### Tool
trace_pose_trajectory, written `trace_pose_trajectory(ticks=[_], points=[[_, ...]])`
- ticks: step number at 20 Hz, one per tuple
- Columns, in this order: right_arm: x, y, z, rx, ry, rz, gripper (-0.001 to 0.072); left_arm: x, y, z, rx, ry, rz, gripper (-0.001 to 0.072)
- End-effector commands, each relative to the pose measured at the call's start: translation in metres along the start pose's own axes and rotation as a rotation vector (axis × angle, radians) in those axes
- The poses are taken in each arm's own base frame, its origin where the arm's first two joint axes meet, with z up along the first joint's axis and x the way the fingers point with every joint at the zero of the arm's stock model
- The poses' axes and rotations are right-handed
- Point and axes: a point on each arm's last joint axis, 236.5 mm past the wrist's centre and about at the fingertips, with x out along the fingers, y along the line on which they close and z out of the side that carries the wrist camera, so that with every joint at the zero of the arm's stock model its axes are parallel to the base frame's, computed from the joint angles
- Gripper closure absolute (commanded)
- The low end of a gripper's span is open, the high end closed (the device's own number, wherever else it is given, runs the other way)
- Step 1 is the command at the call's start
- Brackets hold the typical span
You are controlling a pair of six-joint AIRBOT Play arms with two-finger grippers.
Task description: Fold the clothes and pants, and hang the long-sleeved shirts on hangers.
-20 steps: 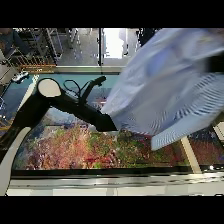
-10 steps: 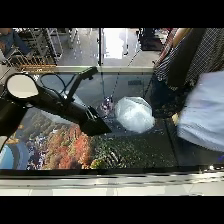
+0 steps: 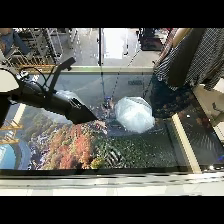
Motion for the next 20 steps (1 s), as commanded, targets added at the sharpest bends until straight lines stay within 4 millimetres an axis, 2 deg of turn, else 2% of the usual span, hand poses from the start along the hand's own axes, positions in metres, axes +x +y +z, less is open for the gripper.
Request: trace_pose_trajectory(ticks=[1,3,6,7,8,9,10,11,12,13,14,15,16,17,18,20], points=[[0.037,-0.024,-0.020,0.045,-0.008,-0.060,0.0688,-0.010,0.009,-0.003,-0.107,-0.001,0.015,0.0169],[0.047,-0.039,-0.039,0.039,0.038,-0.100,0.0687,-0.010,0.007,-0.002,-0.138,-0.005,0.005,0.0169],[0.048,-0.060,-0.086,0.085,0.193,-0.177,0.0685,-0.010,-0.006,0.003,-0.137,-0.023,-0.051,0.0169],[0.048,-0.058,-0.091,0.118,0.208,-0.174,0.0682,-0.011,-0.009,0.005,-0.137,-0.028,-0.067,0.0169],[0.048,-0.053,-0.088,0.134,0.198,-0.152,0.0629,-0.011,-0.010,0.005,-0.137,-0.029,-0.070,0.0169],[0.046,-0.045,-0.078,0.151,0.169,-0.115,0.0446,-0.011,-0.010,0.005,-0.137,-0.029,-0.070,0.0168],[0.040,-0.040,-0.064,0.170,0.134,-0.091,0.0200,-0.011,-0.010,0.005,-0.137,-0.029,-0.069,0.0168],[0.033,-0.036,-0.044,0.179,0.077,-0.064,0.0033,-0.011,-0.010,0.005,-0.137,-0.029,-0.070,0.0168],[0.026,-0.030,-0.019,0.187,-0.003,-0.018,0.0060,-0.011,-0.010,0.005,-0.137,-0.029,-0.070,0.0169],[0.015,-0.024,0.000,0.220,-0.049,0.030,0.0370,-0.011,-0.010,0.004,-0.137,-0.026,-0.070,0.0168],[0.004,-0.020,0.017,0.225,-0.095,0.064,0.0646,-0.011,-0.012,0.001,-0.136,-0.010,-0.076,0.0168],[-0.004,-0.017,0.033,0.254,-0.141,0.093,0.0646,-0.011,-0.014,-0.004,-0.135,0.010,-0.083,0.0168],[-0.011,-0.015,0.043,0.282,-0.169,0.117,0.0502,-0.011,-0.015,-0.008,-0.135,0.026,-0.088,0.0168],[-0.016,-0.014,0.049,0.299,-0.182,0.130,0.0218,-0.011,-0.016,-0.011,-0.134,0.038,-0.092,0.0168],[-0.019,-0.013,0.051,0.317,-0.183,0.143,-0.0004,-0.011,-0.017,-0.013,-0.134,0.047,-0.096,0.0168],[-0.028,-0.013,0.057,0.333,-0.186,0.158,0.0013,-0.011,-0.018,-0.015,-0.133,0.056,-0.098,0.0169]])
